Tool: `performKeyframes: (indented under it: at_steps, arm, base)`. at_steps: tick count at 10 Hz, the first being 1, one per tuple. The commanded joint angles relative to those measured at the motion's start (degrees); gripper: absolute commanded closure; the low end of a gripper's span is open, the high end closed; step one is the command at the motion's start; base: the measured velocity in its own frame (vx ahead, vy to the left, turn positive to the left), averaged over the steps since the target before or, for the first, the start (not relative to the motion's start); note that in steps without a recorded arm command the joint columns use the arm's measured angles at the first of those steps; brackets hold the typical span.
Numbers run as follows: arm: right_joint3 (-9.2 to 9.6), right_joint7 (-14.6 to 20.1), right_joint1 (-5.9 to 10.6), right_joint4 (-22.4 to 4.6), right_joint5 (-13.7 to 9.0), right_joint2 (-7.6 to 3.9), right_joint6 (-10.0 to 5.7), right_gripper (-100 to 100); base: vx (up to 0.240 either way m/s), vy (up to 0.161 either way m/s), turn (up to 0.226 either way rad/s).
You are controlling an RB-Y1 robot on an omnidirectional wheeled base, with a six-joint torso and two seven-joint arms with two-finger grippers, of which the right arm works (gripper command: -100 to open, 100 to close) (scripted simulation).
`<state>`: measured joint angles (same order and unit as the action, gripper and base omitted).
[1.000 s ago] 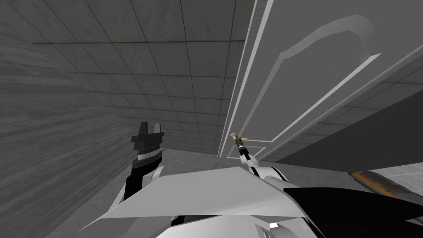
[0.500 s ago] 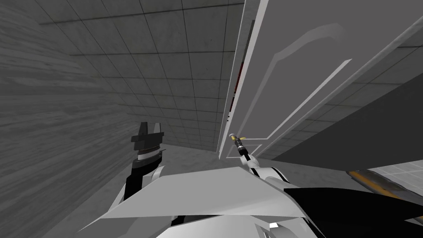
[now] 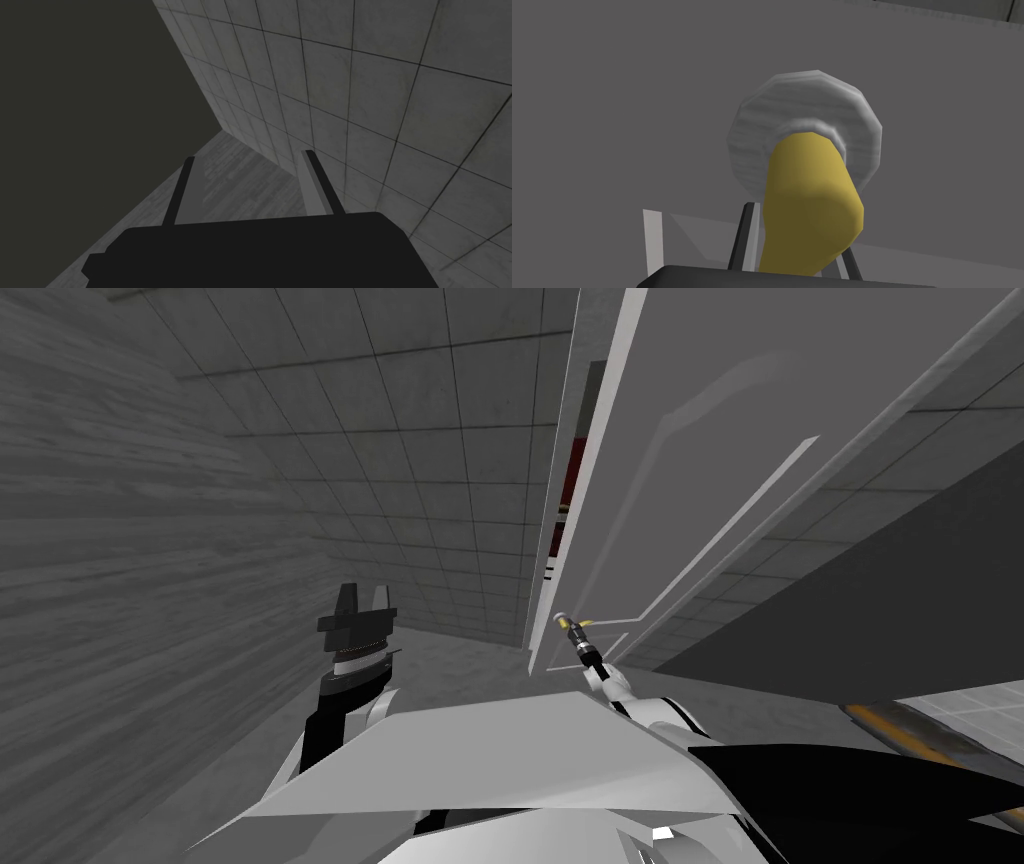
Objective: Pull the door open
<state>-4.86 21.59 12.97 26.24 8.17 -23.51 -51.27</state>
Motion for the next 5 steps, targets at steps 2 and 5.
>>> performKeyframes:
  at_steps: [2,5]
  arm:
    - [1.11,1.7,-0.71,-0.4,1.1,-0.95,-2.36,100]
    - [2.67,4.4,-2.03,-0.3,2.7,-2.58,-5.39,100]
  base:
    - [-0.156,-0.047,0.043]
    - [-0.145,-0.068,0.056]
